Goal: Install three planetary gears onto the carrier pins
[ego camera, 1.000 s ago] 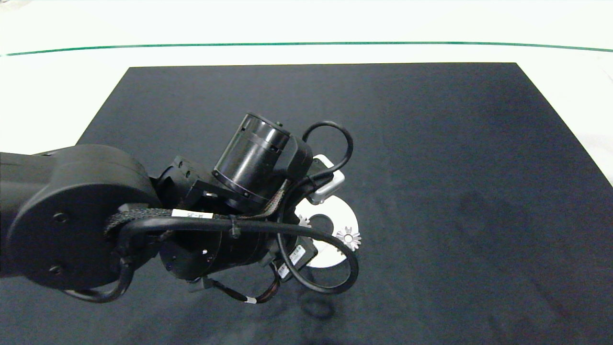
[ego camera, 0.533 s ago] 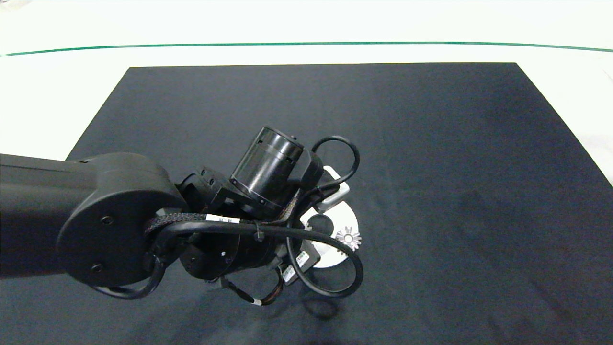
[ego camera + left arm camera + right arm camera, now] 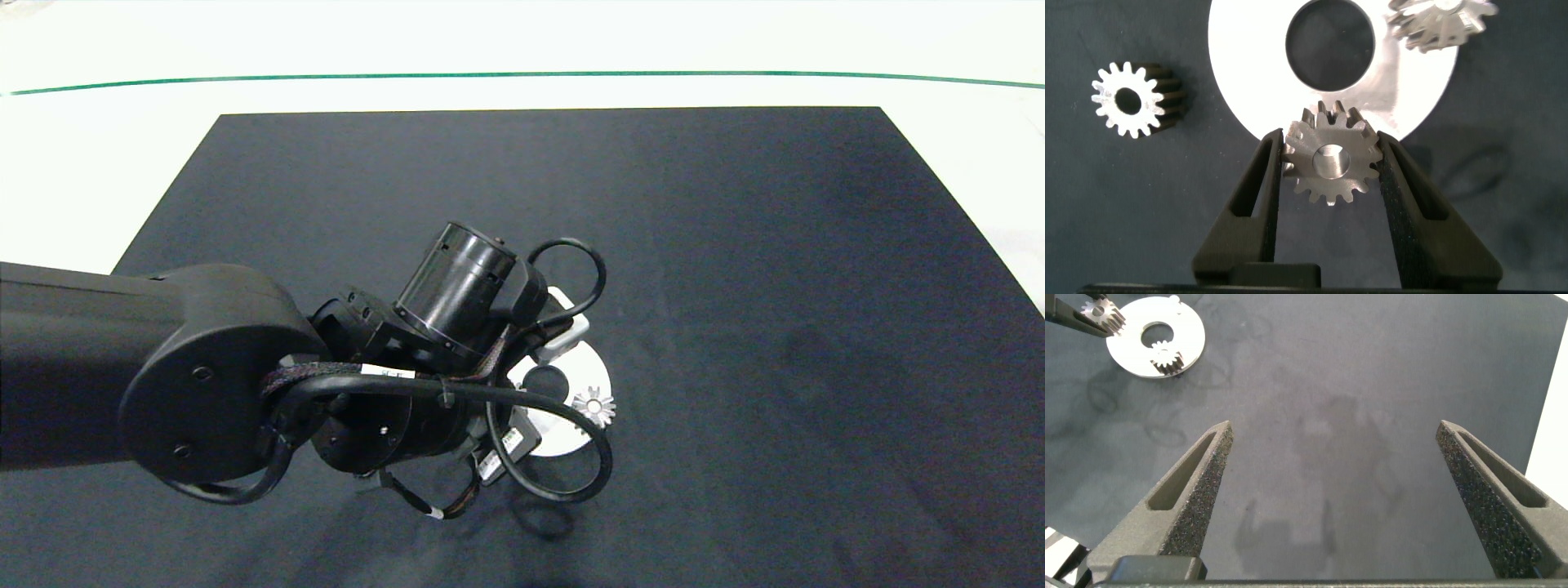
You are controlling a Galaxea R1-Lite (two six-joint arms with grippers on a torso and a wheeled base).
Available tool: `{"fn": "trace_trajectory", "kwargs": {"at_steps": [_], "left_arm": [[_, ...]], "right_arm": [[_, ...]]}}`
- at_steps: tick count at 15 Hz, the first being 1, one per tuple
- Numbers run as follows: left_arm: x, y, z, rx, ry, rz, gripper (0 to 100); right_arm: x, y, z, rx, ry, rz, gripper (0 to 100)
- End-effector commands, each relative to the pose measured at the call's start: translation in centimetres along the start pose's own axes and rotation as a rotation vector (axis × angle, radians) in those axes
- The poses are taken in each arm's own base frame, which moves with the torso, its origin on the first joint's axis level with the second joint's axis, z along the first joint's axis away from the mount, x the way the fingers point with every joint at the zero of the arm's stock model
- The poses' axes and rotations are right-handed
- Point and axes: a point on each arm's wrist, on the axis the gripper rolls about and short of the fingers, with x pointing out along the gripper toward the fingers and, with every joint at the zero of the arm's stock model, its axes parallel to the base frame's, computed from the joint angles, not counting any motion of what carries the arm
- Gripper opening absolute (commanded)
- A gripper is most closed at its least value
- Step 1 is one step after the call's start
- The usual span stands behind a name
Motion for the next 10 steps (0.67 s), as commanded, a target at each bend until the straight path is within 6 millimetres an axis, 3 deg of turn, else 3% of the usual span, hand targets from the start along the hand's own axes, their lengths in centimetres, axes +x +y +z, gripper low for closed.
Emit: {"fn": "trace_trajectory", "kwargs": {"at_steps": [1,10], "left_arm": [[0.18,0.19,-0.13,-0.002,0.009,0.005,19],[0.23,-0.10,-0.26,0.006,0.016,0.015,19]], "right_arm": [[-0.05,0.01,-0.05,-0.002,0.002,0.002,100],[-0.20,0.01,-0.10,-0.002,-0.002,-0.001,100]]}}
